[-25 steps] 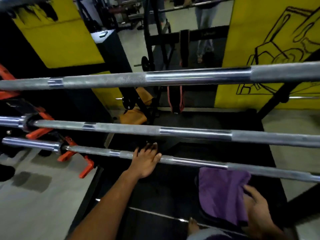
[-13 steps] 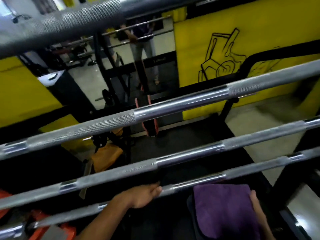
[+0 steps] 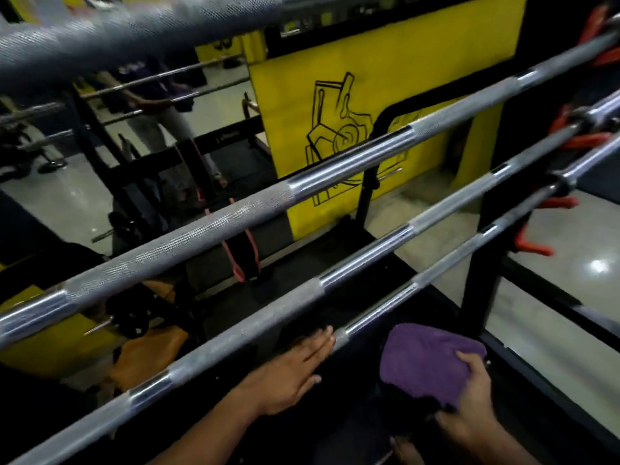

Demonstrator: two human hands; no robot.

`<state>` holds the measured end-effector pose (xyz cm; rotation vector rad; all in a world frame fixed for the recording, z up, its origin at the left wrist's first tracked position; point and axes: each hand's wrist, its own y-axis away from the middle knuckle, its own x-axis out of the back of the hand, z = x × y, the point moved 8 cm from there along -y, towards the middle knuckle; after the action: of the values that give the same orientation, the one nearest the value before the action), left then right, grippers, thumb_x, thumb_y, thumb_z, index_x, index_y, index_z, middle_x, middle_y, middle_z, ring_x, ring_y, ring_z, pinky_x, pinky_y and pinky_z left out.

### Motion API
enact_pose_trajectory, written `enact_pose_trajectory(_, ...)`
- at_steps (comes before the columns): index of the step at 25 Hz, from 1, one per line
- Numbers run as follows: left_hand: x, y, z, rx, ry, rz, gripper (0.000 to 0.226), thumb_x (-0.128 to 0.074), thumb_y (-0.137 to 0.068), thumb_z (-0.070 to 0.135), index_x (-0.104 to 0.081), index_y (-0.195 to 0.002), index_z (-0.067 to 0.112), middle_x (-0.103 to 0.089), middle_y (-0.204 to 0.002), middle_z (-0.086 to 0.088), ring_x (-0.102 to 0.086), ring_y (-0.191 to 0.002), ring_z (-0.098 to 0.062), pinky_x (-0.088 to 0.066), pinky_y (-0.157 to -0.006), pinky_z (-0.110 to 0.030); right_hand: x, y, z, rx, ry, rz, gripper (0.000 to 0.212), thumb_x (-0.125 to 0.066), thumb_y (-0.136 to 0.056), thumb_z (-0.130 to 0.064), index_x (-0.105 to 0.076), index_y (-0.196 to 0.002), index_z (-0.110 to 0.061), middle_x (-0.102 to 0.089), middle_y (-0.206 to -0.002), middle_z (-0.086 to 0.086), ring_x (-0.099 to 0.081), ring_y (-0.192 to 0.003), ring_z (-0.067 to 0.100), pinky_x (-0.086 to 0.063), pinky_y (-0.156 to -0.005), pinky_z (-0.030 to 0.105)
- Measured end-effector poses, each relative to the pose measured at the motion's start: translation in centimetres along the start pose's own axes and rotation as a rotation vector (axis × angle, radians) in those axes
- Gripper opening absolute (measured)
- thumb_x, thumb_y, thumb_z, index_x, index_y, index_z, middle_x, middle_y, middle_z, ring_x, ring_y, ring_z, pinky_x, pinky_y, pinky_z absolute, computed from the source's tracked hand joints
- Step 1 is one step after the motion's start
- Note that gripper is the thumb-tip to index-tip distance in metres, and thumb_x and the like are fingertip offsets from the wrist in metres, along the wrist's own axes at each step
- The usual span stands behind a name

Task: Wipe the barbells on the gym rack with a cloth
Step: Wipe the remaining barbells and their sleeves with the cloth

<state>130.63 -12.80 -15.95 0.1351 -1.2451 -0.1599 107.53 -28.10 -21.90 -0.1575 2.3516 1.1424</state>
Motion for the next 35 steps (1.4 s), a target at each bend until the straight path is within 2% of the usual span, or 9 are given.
enact_pose_trajectory(3,-0.4,0.3,0.0,-0.045,-0.07,0.114,0.065,-0.039,-0.108,0.029,-0.003,-0.161,0.024,0.009,-0.167,0.012,0.006,-0.152,-0.001,0.002,-0.122,-0.017,-1.1,0.3,1.1,0.066,-0.132,0.0,0.048,-0.05,-0.092,-0.048,-0.072,-0.113,-0.011,-0.075,-0.106,0.012,-0.07,-0.1,0.027,-0.047,-0.104,0.043)
enact_pose_trajectory(7,-1.1,0.3,-0.2,-0.141,-0.152,0.177,0.062,-0.042,-0.105,0.023,-0.014,-0.161,0.017,-0.008,-0.168,0.004,-0.006,-0.154,-0.008,-0.012,-0.124,-0.027,-3.9,-0.2,1.3,0.115,-0.135,0.054,0.038,-0.043,-0.094,-0.042,-0.068,-0.101,-0.013,-0.072,-0.09,0.006,-0.072,-0.078,0.019,-0.05,-0.076,0.033)
enact_pose_trajectory(12,-1.1,0.1,-0.2,-0.177,-0.081,0.163,0.057,-0.042,-0.107,0.021,-0.021,-0.16,0.016,-0.012,-0.167,0.004,-0.004,-0.154,-0.008,-0.01,-0.125,-0.028,-8.6,-5.3,-2.5,0.23,-0.076,0.178,0.045,-0.054,-0.075,-0.051,-0.068,-0.102,-0.018,-0.067,-0.1,0.006,-0.066,-0.092,0.028,-0.052,-0.082,0.035)
enact_pose_trajectory(15,-1.0,0.1,-0.2,-0.188,-0.066,0.172,0.059,-0.045,-0.105,0.017,-0.021,-0.159,0.015,-0.013,-0.167,0.001,-0.005,-0.154,-0.009,-0.009,-0.125,-0.026,-11.3,-5.9,-0.1,0.187,-0.17,0.204,0.028,-0.051,-0.089,-0.049,-0.059,-0.079,-0.023,-0.058,-0.076,-0.002,-0.059,-0.066,0.019,-0.05,-0.06,0.027)
enact_pose_trajectory(20,-1.1,0.5,-0.4,-0.197,-0.11,0.169,0.073,-0.057,-0.09,0.004,-0.028,-0.157,0.008,-0.022,-0.165,-0.006,-0.008,-0.154,-0.013,-0.001,-0.123,-0.019,-13.2,-2.5,8.5,0.021,-0.229,0.269,0.033,-0.046,-0.099,-0.047,-0.059,-0.099,-0.017,-0.058,-0.092,0.004,-0.052,-0.07,0.015,-0.044,-0.055,0.028)
enact_pose_trajectory(23,-1.1,0.5,-0.2,-0.205,-0.102,0.176,0.069,-0.053,-0.093,0.005,-0.027,-0.157,0.009,-0.02,-0.165,-0.007,-0.008,-0.154,-0.014,-0.005,-0.124,-0.022,-13.0,-2.8,6.0,0.063,-0.22,0.299,0.053,-0.043,-0.095,-0.064,-0.061,-0.109,-0.016,-0.059,-0.084,0.003,-0.058,-0.077,0.02,-0.051,-0.075,0.029)
enact_pose_trajectory(26,-1.1,0.7,-0.3,-0.194,-0.089,0.176,0.064,-0.048,-0.098,0.008,-0.024,-0.158,0.009,-0.015,-0.167,-0.004,-0.005,-0.155,-0.013,-0.007,-0.125,-0.025,-10.9,-10.2,1.8,0.152,-0.209,0.348,0.093,-0.046,-0.056,-0.092,-0.062,-0.116,-0.023,-0.073,-0.065,0.009,-0.066,-0.098,0.032,-0.05,-0.099,0.045)
enact_pose_trajectory(30,-1.1,0.2,-0.3,-0.168,-0.033,0.143,0.055,-0.034,-0.109,0.025,-0.019,-0.159,0.007,-0.007,-0.168,-0.006,0.0,-0.155,-0.015,-0.005,-0.126,-0.029,-12.3,-6.8,0.9,0.12,-0.213,0.267,0.04,-0.044,-0.094,-0.063,-0.054,-0.083,-0.025,-0.064,-0.065,-0.003,-0.062,-0.067,0.012,-0.048,-0.056,0.026)
enact_pose_trajectory(35,-1.1,-0.3,-0.3,-0.155,-0.036,0.087,0.061,-0.036,-0.109,0.027,-0.01,-0.159,0.004,0.005,-0.167,-0.009,0.009,-0.155,-0.016,0.0,-0.126,-0.03,-12.4,-3.8,8.1,-0.034,-0.203,0.207,0.038,-0.046,-0.093,-0.058,-0.06,-0.095,-0.022,-0.059,-0.087,0.003,-0.058,-0.08,0.022,-0.045,-0.064,0.033)
